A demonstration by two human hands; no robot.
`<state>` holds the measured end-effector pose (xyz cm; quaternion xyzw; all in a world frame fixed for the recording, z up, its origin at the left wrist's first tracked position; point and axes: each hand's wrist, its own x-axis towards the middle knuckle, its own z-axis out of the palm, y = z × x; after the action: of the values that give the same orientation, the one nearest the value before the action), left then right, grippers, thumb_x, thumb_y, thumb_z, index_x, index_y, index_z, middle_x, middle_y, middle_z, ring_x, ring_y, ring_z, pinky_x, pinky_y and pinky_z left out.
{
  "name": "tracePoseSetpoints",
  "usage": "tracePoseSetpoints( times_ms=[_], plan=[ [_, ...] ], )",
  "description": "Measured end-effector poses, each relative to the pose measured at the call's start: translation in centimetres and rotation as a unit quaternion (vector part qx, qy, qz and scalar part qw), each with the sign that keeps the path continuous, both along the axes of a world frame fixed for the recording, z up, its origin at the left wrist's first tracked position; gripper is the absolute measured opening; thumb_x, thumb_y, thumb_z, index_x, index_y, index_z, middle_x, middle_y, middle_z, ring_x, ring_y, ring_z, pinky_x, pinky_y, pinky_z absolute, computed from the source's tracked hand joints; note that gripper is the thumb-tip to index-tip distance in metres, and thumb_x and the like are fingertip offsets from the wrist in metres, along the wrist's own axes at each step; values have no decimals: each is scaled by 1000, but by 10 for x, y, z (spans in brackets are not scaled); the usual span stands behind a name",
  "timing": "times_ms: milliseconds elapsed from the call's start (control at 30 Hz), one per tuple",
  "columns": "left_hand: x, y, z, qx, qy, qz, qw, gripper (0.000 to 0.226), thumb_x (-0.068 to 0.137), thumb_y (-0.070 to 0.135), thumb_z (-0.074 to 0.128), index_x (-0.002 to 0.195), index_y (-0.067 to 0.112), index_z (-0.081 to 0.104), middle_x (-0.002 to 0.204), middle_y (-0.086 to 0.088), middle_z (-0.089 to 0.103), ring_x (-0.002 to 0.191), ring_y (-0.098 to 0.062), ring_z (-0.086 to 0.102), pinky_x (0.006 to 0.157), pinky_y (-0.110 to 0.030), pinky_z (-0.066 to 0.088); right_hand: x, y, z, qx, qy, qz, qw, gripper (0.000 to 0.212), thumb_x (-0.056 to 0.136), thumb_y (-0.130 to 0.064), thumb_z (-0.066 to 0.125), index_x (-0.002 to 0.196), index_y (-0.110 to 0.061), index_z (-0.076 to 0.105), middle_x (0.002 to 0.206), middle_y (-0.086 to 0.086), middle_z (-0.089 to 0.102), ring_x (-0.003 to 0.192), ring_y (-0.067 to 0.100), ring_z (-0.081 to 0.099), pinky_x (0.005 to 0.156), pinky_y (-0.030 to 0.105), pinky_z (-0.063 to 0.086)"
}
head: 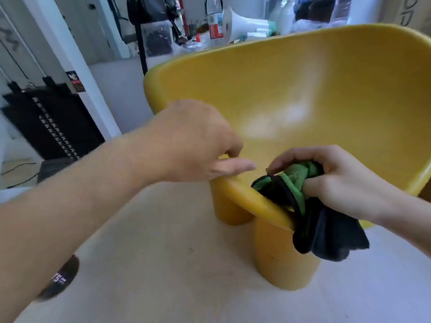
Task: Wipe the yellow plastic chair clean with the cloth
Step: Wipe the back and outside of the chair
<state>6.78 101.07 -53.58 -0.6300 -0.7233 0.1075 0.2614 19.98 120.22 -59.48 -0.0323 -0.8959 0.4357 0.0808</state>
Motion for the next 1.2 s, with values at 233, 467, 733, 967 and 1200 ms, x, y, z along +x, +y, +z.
tracePoseSetpoints(
  times_ms=[233, 467, 733, 967, 1200],
  plan=[
    [-111, -59, 27, 88, -248, -73, 962, 61, 76, 79, 37, 96, 33, 72, 104, 13, 67, 103, -9, 56, 91, -40, 45, -25, -105, 40, 108, -7, 1, 994, 36, 73, -33, 46, 107, -38, 59, 88, -3, 67, 76, 14, 63, 69, 31, 51],
    [-162, -40, 32, 145, -230, -75, 959, 86, 80, 71, 18, 62, 0, 63, 54, -16, 55, 53, -26, 51, 57, -38, 37, -39, -141, 22, 304, 56, -195, 931, 48, 76, -75, 41, 96, -37, 64, 75, -14, 60, 52, 3, 59, 48, 28, 52],
    [-131, -40, 23, 220, -218, -73, 948, 67, 90, 54, 20, 42, 10, 33, 39, -7, 32, 41, -20, 34, 48, -33, 22, -22, -126, 7, 394, 148, -176, 890, 42, 87, -49, 51, 98, -12, 68, 82, 1, 63, 65, 23, 58, 51, 36, 51],
    [-29, -34, 16, 226, -120, -59, 965, 72, 93, 58, 17, 42, 12, 37, 40, -3, 30, 40, -18, 28, 46, -26, 15, 57, -52, -14, 469, 229, -148, 840, 55, 97, -47, 42, 113, 2, 63, 104, 18, 64, 85, 30, 62, 73, 34, 52],
    [59, 24, 30, 113, -59, -58, 990, 64, 88, 67, 13, 72, 19, 53, 59, 0, 43, 61, -26, 44, 59, -35, 38, 89, 49, -38, 404, 272, -222, 845, 57, 100, -50, 26, 125, -6, 51, 117, 19, 56, 102, 27, 54, 86, 32, 45]
  ],
)
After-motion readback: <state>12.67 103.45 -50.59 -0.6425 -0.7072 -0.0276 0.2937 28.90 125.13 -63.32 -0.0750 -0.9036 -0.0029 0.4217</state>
